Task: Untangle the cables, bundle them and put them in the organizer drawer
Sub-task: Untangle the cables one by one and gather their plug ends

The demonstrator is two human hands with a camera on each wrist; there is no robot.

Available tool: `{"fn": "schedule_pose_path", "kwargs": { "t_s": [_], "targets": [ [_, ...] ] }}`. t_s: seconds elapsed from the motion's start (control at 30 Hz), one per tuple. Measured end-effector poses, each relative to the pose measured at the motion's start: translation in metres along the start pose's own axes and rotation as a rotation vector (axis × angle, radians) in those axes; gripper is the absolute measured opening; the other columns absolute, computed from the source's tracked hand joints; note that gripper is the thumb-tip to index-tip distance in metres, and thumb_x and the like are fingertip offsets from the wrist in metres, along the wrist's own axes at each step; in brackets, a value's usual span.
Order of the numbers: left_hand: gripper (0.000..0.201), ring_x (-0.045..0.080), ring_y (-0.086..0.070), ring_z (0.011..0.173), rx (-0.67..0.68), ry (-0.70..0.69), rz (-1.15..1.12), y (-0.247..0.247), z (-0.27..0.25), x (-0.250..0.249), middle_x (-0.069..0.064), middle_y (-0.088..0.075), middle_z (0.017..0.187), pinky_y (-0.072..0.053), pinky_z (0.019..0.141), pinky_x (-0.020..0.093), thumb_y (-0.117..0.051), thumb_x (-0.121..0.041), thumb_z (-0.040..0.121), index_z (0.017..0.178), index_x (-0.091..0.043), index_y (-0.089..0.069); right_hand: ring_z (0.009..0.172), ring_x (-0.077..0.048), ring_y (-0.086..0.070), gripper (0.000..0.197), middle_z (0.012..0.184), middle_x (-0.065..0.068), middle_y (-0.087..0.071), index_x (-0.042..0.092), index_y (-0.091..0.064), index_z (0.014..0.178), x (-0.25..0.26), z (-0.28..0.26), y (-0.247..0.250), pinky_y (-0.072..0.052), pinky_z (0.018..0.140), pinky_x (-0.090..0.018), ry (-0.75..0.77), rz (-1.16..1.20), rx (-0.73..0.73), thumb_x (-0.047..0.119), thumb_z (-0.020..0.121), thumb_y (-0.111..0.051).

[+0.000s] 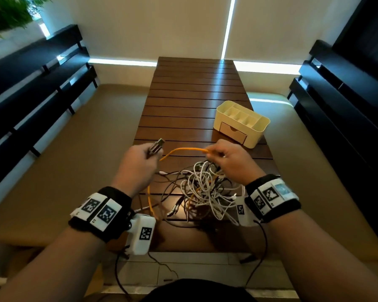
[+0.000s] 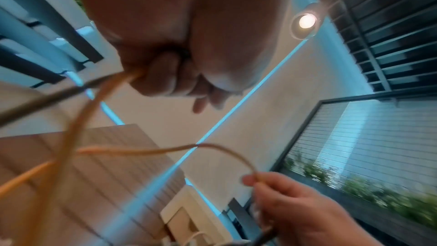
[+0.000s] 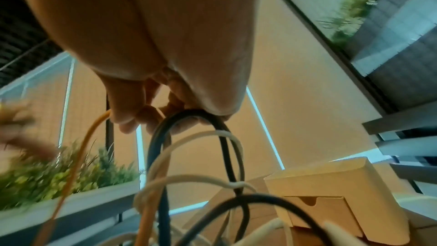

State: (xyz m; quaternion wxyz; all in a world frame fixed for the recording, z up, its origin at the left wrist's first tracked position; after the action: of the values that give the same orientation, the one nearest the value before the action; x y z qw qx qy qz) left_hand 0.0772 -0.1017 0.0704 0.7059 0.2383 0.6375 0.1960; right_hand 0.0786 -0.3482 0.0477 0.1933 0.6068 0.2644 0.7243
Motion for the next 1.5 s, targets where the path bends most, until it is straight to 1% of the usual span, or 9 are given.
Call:
{"fn": "schedule_pose_path", "kwargs": {
  "t_s": [0.1, 0.23, 0.43, 0.67, 0.87, 1.03, 1.2, 1.3, 1.5],
  "targets": [
    [0.023, 0.004, -0.050, 0.061, 0.101, -0.175, 0.007, -0.012, -0.001, -0.020, -0.014, -0.059, 0.076, -0.040, 0.057, 0.027, -0.055, -0.026, 0.101, 0.120, -0.034, -0.065, 0.080, -0.009, -0.053, 0.018, 0.086, 0.008, -0.055, 0.024, -0.074, 0.109, 0.000, 0.003, -0.020, -0.050, 0.076, -0.032, 0.061, -0.043, 0.036, 0.020, 0.095, -0.065],
    [0.016, 0.015, -0.059, 0.071, 0.294, -0.181, 0.328, -0.033, 0.005, -0.028, -0.008, -0.062, 0.078, -0.046, 0.061, 0.030, -0.050, -0.029, 0.102, 0.091, -0.029, -0.061, 0.076, -0.003, -0.049, 0.013, 0.083, 0.012, -0.052, 0.025, -0.073, 0.103, 0.006, 0.007, -0.026, -0.038, 0.069, -0.018, 0.130, -0.069, 0.005, 0.019, 0.094, -0.066],
    [0.019, 0.018, -0.057, 0.067, 0.081, -0.204, 0.294, -0.031, 0.020, -0.027, -0.001, -0.063, 0.076, -0.044, 0.058, 0.034, -0.050, -0.018, 0.098, 0.084, -0.022, -0.062, 0.089, -0.001, -0.050, 0.017, 0.096, 0.019, -0.047, 0.024, -0.064, 0.108, -0.014, -0.003, -0.039, -0.047, 0.083, -0.026, 0.037, -0.136, -0.035, 0.029, 0.092, -0.069],
    [0.025, 0.005, -0.037, 0.045, -0.216, -0.169, -0.209, 0.006, 0.036, -0.038, 0.001, -0.052, 0.066, -0.034, 0.047, 0.028, -0.049, -0.021, 0.103, 0.081, -0.021, -0.061, 0.076, -0.011, -0.051, 0.017, 0.084, 0.010, -0.054, 0.017, -0.061, 0.080, -0.049, -0.021, -0.049, -0.042, 0.072, -0.031, 0.174, -0.251, -0.231, 0.027, 0.092, -0.063],
    [0.030, 0.004, -0.035, 0.042, -0.243, -0.189, -0.194, 0.053, 0.044, -0.055, -0.004, -0.040, 0.057, -0.029, 0.041, 0.019, -0.047, -0.032, 0.105, 0.078, -0.024, -0.059, 0.103, -0.020, -0.056, 0.008, 0.092, 0.014, -0.050, 0.024, -0.064, 0.085, -0.116, -0.038, -0.037, -0.023, 0.081, -0.032, -0.230, -0.539, 0.044, 0.029, 0.089, -0.068],
    [0.030, 0.003, -0.033, 0.039, -0.089, -0.170, -0.075, 0.029, 0.034, -0.049, -0.004, -0.041, 0.054, -0.026, 0.040, 0.018, -0.048, -0.027, 0.105, 0.083, -0.013, -0.064, 0.106, -0.012, -0.052, 0.018, 0.109, 0.015, -0.048, 0.038, -0.056, 0.100, -0.052, -0.017, -0.015, -0.044, 0.101, -0.049, -0.085, -0.189, -0.156, 0.045, 0.084, -0.062],
    [0.029, 0.004, -0.033, 0.038, 0.038, -0.169, -0.030, 0.011, 0.025, -0.041, -0.008, -0.041, 0.051, -0.026, 0.040, 0.016, -0.053, -0.029, 0.102, 0.080, -0.016, -0.065, 0.123, -0.003, -0.047, 0.037, 0.128, 0.012, -0.052, 0.028, -0.054, 0.129, 0.032, 0.004, -0.008, -0.039, 0.109, -0.026, 0.186, 0.022, -0.222, 0.026, 0.094, -0.067],
    [0.028, 0.005, -0.035, 0.041, 0.053, -0.225, -0.021, 0.013, 0.020, -0.042, -0.011, -0.043, 0.050, -0.026, 0.043, 0.018, -0.055, -0.028, 0.101, 0.081, -0.014, -0.068, 0.109, 0.009, -0.053, 0.030, 0.119, 0.013, -0.062, 0.022, -0.057, 0.130, 0.051, 0.015, -0.015, -0.037, 0.093, -0.007, 0.128, 0.078, -0.041, 0.028, 0.100, -0.057],
    [0.021, 0.009, -0.039, 0.051, 0.105, -0.174, 0.066, 0.022, 0.012, -0.021, -0.008, -0.050, 0.057, -0.034, 0.053, 0.027, -0.058, -0.023, 0.099, 0.084, -0.016, -0.071, 0.068, -0.023, -0.056, 0.011, 0.074, 0.003, -0.058, 0.015, -0.066, 0.096, 0.051, 0.011, -0.020, -0.048, 0.066, -0.036, 0.105, 0.168, -0.087, 0.022, 0.100, -0.058]
  ]
}}
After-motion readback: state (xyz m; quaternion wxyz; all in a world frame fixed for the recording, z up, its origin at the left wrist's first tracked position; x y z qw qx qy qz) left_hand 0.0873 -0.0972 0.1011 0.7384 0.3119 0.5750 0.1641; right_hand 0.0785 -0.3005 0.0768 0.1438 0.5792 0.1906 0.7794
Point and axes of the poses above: each hand's wrist, its own z-axis towards the middle knuckle, its own y-axis out of the back of the hand, x = y × z, the point moved 1 cm from there along z, towards the middle knuckle
